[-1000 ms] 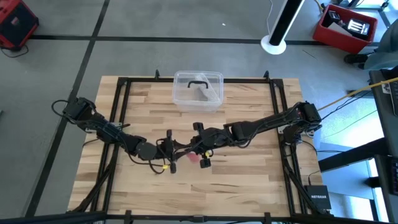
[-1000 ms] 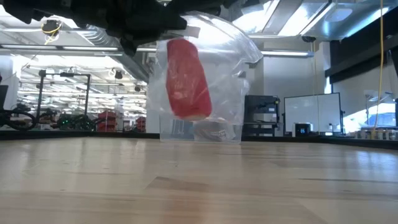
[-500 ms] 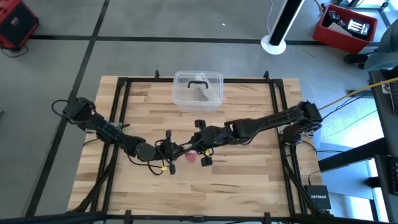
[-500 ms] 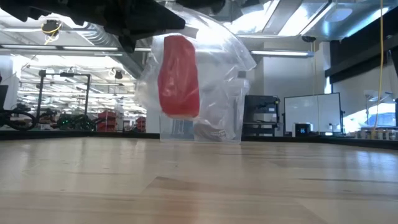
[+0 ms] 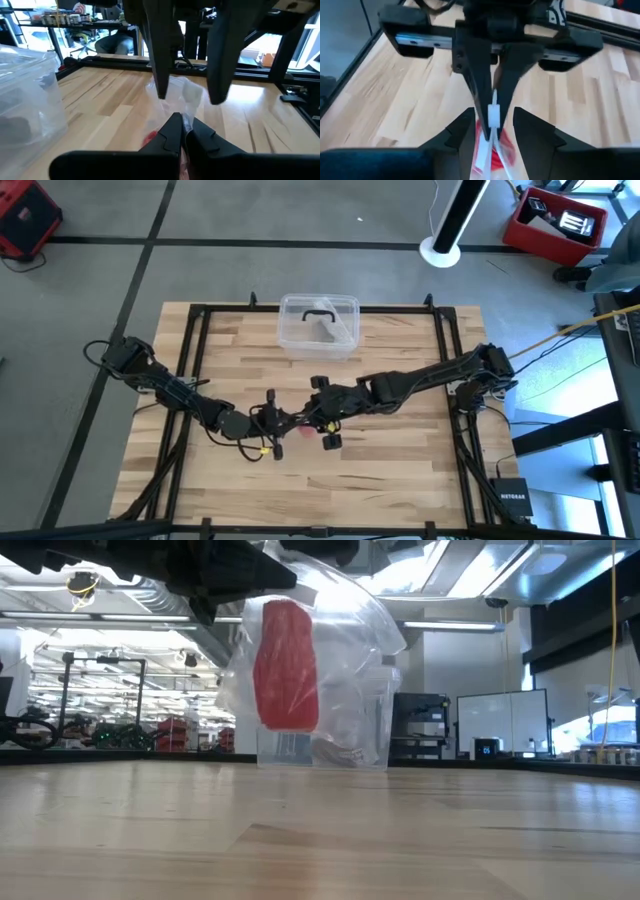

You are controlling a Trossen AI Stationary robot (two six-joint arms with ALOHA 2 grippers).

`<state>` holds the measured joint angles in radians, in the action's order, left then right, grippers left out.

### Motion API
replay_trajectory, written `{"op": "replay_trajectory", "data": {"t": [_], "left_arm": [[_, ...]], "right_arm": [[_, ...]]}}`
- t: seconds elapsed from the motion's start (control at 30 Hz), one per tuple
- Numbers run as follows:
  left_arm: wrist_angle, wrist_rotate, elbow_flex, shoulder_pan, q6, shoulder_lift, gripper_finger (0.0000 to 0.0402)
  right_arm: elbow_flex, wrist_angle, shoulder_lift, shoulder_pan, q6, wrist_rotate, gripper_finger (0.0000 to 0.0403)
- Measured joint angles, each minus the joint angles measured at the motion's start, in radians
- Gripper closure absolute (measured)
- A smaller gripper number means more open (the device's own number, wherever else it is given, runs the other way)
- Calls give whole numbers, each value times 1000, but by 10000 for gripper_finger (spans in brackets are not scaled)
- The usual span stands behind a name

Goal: Roll bandage
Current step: Close the transparent zip bag

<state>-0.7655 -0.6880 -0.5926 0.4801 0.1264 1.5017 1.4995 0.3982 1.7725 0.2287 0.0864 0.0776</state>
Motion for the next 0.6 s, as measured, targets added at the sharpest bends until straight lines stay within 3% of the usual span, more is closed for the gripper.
{"op": "replay_trajectory", "data": {"t": [0.3,0.53,0.6], "left_arm": [[-4,-1,0,0,1,0,401],[-5,-2,1,5,-3,1,401],[-10,-4,1,11,-4,0,401]], "right_arm": [[-1,-28,20,0,30,9,275],[0,-29,34,0,56,17,373],[0,-30,33,0,57,17,381]]}}
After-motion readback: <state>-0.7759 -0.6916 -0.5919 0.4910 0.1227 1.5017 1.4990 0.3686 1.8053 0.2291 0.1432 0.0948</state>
